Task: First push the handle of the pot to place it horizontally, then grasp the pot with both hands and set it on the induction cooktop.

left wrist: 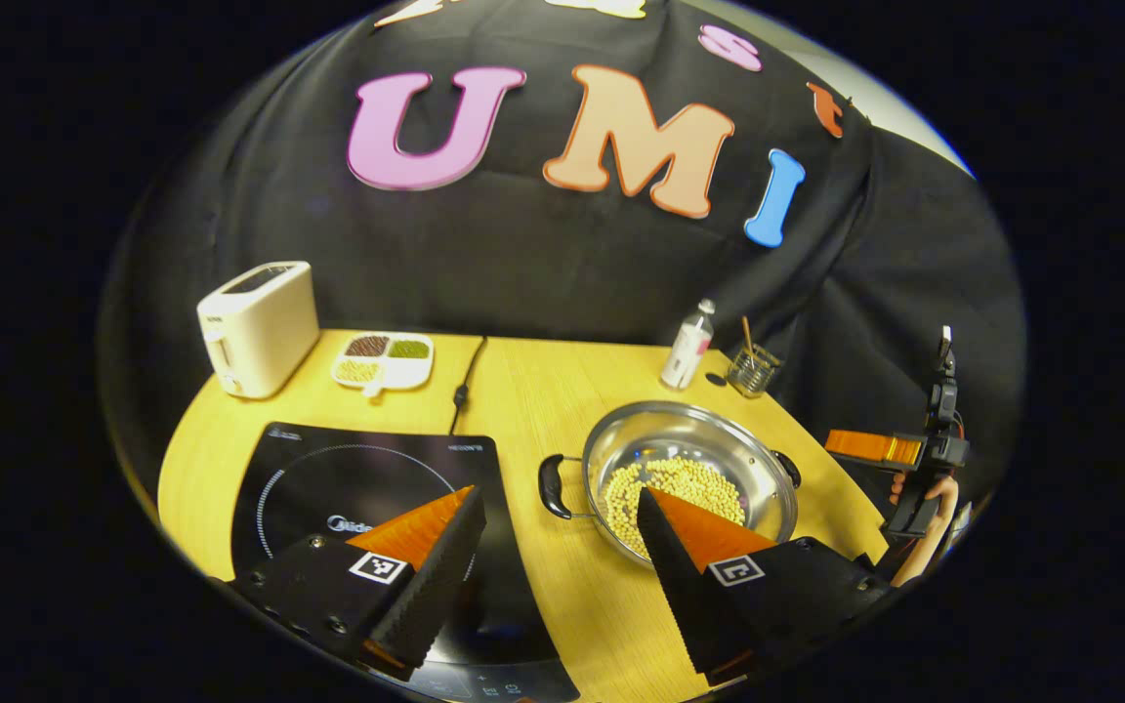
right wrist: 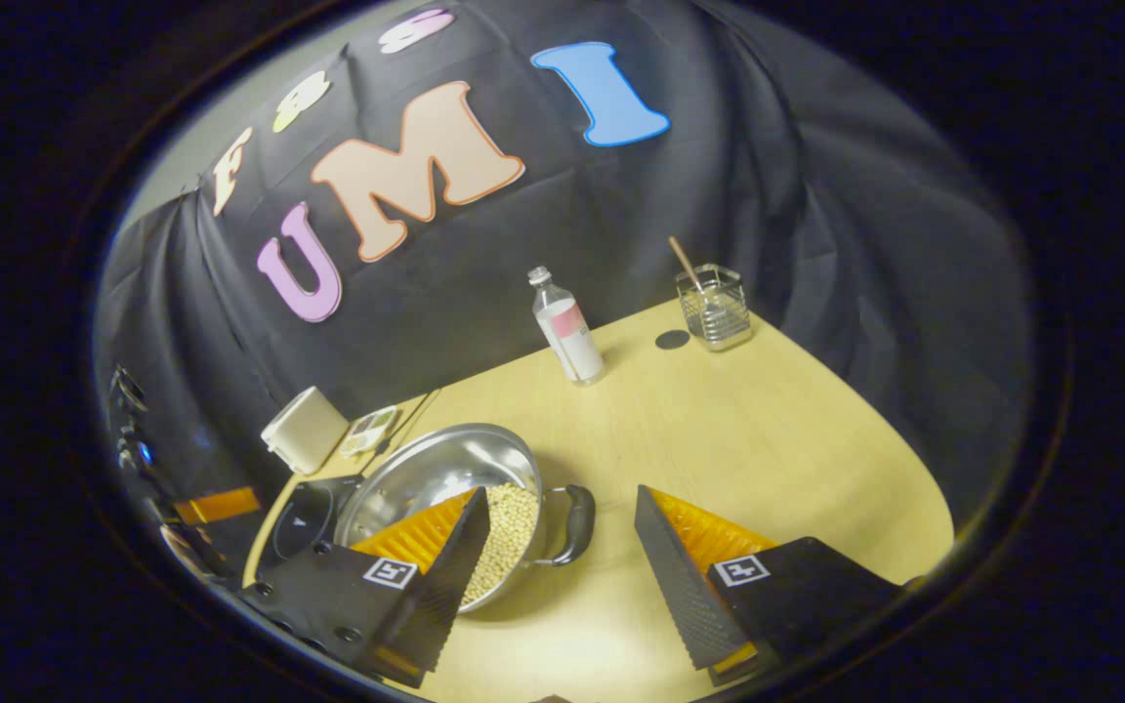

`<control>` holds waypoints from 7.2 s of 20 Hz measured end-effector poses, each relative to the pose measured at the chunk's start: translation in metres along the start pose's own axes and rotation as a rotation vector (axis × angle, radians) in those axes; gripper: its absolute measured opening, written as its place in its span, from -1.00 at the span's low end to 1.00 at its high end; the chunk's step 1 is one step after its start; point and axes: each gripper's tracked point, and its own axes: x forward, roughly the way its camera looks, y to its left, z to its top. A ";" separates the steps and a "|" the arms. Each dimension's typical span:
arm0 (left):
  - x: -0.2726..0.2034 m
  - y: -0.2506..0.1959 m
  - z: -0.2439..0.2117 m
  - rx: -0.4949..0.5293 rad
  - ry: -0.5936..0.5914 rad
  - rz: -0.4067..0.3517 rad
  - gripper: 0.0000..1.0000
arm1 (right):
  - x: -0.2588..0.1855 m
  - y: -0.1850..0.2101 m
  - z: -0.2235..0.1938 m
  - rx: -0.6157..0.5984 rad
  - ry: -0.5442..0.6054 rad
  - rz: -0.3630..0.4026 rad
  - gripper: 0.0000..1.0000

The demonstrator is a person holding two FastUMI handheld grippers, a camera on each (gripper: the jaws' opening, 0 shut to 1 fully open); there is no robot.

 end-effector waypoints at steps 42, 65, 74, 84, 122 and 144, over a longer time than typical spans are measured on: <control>0.121 0.007 -0.045 -0.062 0.378 0.040 0.05 | 0.054 0.010 -0.093 0.080 0.338 0.027 0.01; 0.109 0.010 -0.050 -0.123 0.203 0.162 0.04 | 0.030 0.233 -0.157 0.002 0.299 0.199 0.12; 0.091 0.009 -0.042 -0.112 0.126 0.242 0.02 | 0.063 0.299 -0.185 0.002 0.276 0.270 0.12; 0.104 0.011 -0.052 -0.129 0.116 0.284 0.06 | 0.084 0.333 -0.187 0.044 0.223 0.310 0.00; 0.030 0.028 0.004 -0.048 -0.179 0.641 0.94 | 0.055 0.289 -0.020 -0.054 -0.132 0.294 0.83; 0.048 -0.260 0.124 0.055 -0.672 0.399 0.95 | -0.046 0.182 0.107 -0.391 -0.498 0.067 0.84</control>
